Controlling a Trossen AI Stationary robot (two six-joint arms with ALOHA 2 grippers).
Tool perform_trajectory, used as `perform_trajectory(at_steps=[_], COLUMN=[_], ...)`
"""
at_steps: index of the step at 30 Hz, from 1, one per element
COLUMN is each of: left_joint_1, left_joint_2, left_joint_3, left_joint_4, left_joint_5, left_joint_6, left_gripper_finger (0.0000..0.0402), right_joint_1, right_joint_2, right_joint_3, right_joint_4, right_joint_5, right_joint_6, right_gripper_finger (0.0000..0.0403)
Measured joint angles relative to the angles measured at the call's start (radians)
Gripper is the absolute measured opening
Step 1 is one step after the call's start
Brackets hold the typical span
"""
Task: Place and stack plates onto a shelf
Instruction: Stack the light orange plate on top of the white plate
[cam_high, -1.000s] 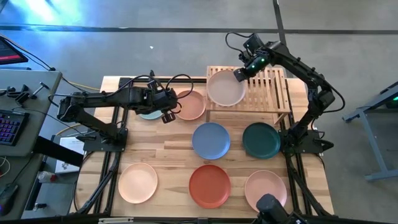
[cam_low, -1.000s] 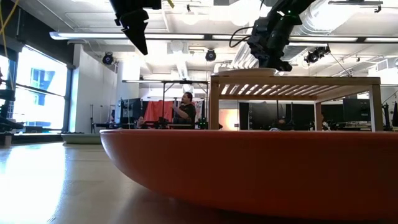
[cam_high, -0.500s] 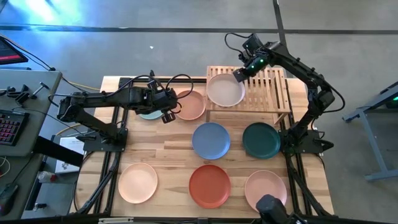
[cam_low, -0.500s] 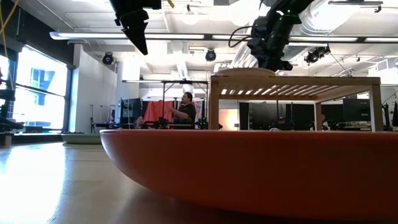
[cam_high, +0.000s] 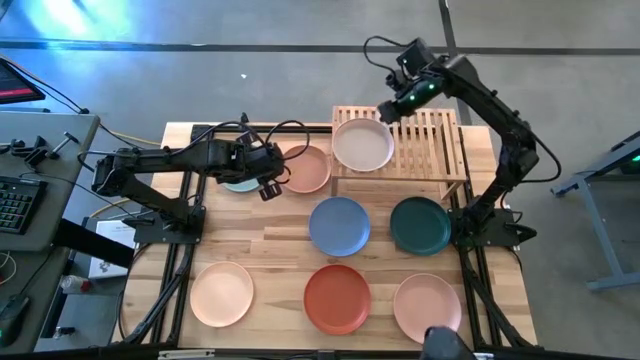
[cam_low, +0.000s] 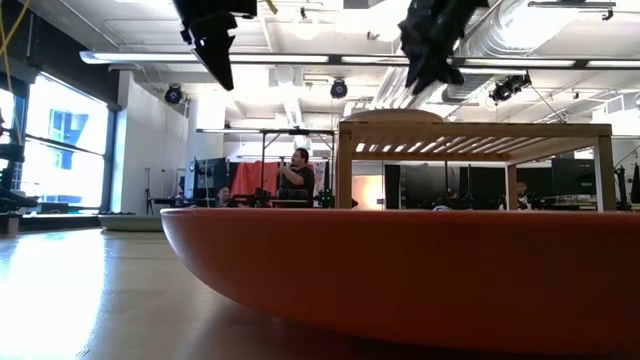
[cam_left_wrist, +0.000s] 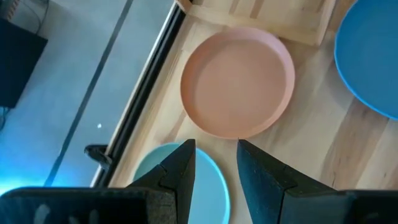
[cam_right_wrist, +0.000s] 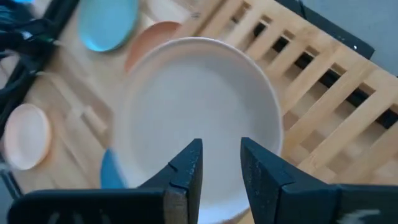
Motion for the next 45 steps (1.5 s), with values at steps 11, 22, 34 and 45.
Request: perform_trajectory(at_steps=[11,22,34,45], left_joint_1=[-0.001,0.0,-0.004,-0.051], left_joint_2=[0.0,0.0,0.0,0.0], left_joint_3=[0.0,-0.011,-0.126,-0.187], left_joint_4=[-0.107,-0.215,-0.22,-0.226], left_joint_5=[0.073,0.092,0.191,0.425], left_joint_6=[-0.095,-0.166,-0.181,-0.322], left_gripper_finger=[0.0108,0.0108,0.0108,0.0108], right_joint_1=[0.267,0.612,0.887,1.002], right_joint_2=[-0.002,0.0,0.0,0.0], right_joint_3=[0.148,0.015,-0.247,-0.392], right_joint_4=[-0.187,-0.219,-0.062,0.113], right_joint_5=[0.026,0.246,0.246,0.235], right_joint_6=[0.024,0.184,0.454,0.631], right_gripper_finger=[0.0087,0.0087,0.0087,0.0087])
